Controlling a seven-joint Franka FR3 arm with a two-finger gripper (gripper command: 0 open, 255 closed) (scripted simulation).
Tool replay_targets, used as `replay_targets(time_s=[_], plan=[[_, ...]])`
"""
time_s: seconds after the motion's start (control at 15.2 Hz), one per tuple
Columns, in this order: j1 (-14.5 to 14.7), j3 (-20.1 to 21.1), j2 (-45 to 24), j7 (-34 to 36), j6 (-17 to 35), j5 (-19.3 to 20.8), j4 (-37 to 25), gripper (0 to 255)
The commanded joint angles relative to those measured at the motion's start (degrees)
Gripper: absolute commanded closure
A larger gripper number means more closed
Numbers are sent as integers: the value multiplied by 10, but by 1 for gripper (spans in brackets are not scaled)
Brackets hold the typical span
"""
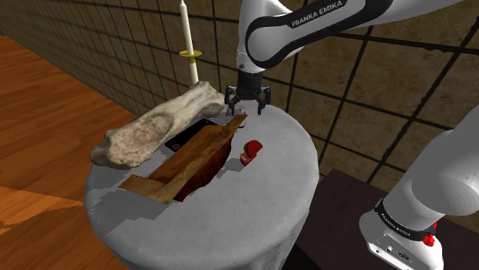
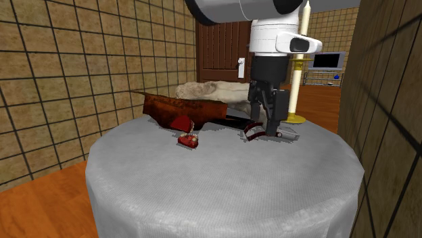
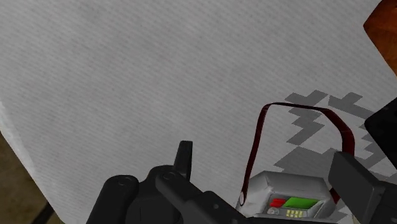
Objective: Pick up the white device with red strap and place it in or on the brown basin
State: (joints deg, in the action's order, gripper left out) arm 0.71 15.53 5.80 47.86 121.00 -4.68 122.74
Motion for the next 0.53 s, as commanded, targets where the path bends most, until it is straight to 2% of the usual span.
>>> replay_targets(time_s=[0.0,0.46], plan=[[1,2,-7,3,15,1,7,0],[1,2,-9,3,19,2,10,0]])
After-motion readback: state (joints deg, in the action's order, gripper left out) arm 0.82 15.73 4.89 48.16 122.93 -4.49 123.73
